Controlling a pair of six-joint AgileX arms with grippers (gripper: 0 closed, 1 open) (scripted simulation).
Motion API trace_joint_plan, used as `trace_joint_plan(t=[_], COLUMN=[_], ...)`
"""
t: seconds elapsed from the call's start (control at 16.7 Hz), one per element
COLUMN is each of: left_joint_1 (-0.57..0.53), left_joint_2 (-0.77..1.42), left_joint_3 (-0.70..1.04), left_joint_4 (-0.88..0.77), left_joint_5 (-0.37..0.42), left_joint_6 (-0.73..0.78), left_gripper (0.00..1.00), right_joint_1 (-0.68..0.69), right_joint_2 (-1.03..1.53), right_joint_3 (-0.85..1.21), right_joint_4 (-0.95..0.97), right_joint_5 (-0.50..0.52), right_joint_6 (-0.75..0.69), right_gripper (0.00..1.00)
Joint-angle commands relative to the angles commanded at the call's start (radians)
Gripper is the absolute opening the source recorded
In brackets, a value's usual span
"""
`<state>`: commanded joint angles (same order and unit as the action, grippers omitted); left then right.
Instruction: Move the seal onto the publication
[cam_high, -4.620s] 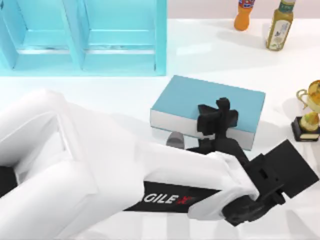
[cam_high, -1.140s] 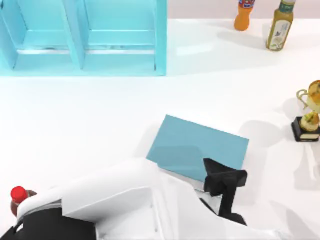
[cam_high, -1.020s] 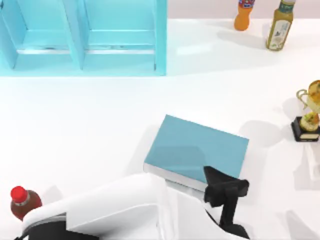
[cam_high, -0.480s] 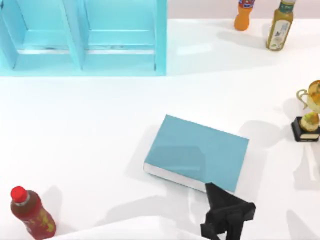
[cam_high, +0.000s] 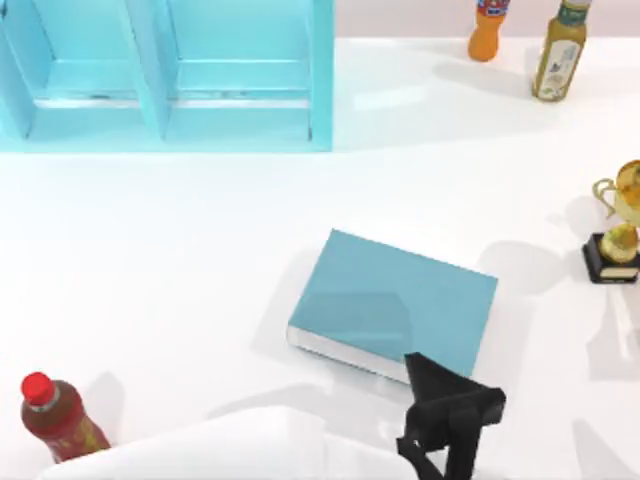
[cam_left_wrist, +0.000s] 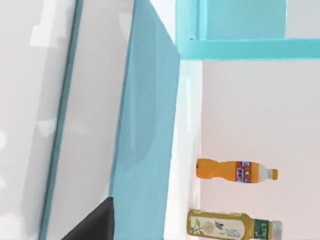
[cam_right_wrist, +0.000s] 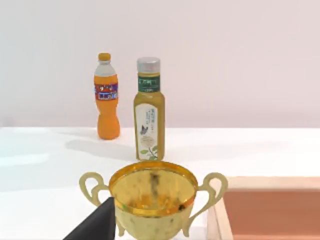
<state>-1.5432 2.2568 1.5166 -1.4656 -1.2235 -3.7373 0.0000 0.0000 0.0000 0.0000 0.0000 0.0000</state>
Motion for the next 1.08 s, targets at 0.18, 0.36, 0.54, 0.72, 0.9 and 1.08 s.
trace_joint_plan(t=[0.18, 0.36, 0.54, 0.72, 0.9, 1.08], left_joint_1=[0.071, 0.184, 0.329, 0.496, 0.674, 0.854], left_joint_2=[-0.097, -0.244, -0.429, -0.644, -0.880, -1.126], left_joint_3=[-0.047, -0.126, -0.234, -0.367, -0.522, -0.694], left_joint_4=[0.084, 0.204, 0.349, 0.505, 0.666, 0.822], left_joint_5=[0.023, 0.074, 0.155, 0.263, 0.393, 0.538], left_joint_6=[0.150, 0.395, 0.722, 1.110, 1.534, 1.973], left_gripper=[1.00, 1.00, 1.00, 1.00, 1.00, 1.00], right_joint_1=[0.000, 0.000, 0.000, 0.000, 0.000, 0.000], right_joint_2=[0.000, 0.000, 0.000, 0.000, 0.000, 0.000], right_joint_3=[0.000, 0.000, 0.000, 0.000, 0.000, 0.000], right_joint_4=[0.000, 0.000, 0.000, 0.000, 0.000, 0.000], right_joint_5=[0.000, 0.000, 0.000, 0.000, 0.000, 0.000], right_joint_6=[0.000, 0.000, 0.000, 0.000, 0.000, 0.000], right_gripper=[1.00, 1.00, 1.00, 1.00, 1.00, 1.00])
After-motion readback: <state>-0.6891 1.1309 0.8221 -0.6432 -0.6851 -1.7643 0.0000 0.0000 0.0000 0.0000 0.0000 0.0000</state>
